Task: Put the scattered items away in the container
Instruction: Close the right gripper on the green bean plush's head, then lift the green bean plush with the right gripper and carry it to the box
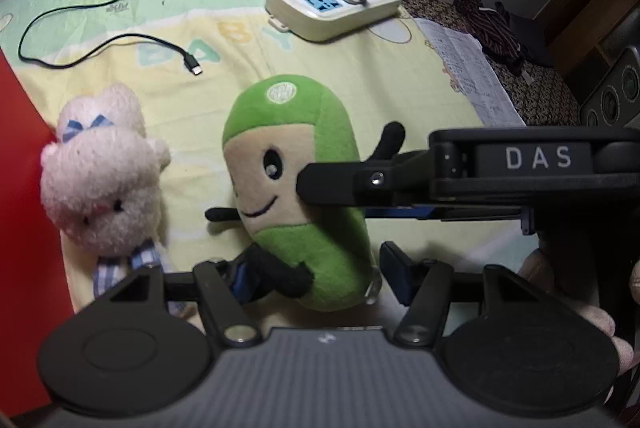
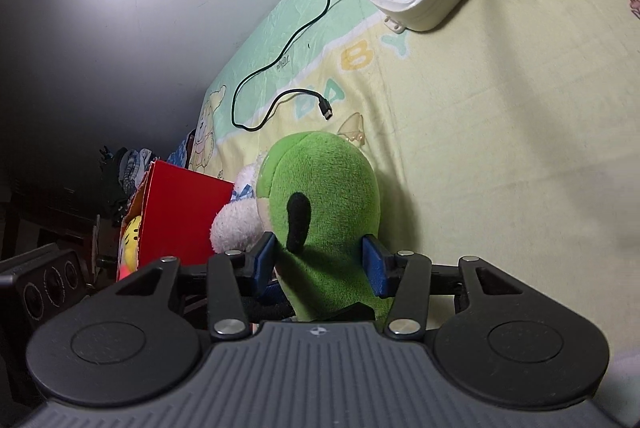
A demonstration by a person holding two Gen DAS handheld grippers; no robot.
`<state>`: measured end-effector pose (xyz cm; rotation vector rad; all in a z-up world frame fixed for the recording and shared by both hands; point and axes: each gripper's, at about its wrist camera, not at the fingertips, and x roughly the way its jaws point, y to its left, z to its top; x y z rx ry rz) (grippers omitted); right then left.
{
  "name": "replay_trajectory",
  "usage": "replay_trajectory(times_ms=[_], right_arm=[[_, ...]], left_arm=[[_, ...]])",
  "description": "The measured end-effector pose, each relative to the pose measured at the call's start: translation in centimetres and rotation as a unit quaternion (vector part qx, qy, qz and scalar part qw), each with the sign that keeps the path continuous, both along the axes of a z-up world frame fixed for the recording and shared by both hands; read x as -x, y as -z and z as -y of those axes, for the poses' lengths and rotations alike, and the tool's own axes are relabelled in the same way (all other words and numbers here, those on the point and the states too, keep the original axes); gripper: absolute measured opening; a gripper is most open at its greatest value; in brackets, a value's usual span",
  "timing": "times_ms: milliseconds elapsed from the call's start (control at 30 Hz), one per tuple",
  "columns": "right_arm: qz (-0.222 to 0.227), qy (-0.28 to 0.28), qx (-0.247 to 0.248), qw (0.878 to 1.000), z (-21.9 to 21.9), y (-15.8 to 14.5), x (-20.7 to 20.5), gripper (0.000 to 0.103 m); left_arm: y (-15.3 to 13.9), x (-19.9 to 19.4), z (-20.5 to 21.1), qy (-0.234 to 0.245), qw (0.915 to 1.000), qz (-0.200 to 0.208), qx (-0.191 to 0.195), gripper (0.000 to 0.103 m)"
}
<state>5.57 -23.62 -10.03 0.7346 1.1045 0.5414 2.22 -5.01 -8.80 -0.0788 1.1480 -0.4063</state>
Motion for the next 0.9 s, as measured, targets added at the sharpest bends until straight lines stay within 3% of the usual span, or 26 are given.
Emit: replay_trajectory(times_ms=[433,900], right_arm=[[-0.03,0.021,-0.011,0.999,2.2,-0.6,6.7,0.05],[-0.016,0.023,-0.013,1.0,-1.5,-2.1,10.9,0.05]], left_arm=[[-1.0,7.0,1.4,0.059,0.9981,0.011,-0.014,0.062],[-3.2,11.3,-2.9,0.062,0.997,0.044,-0.016,0.062]])
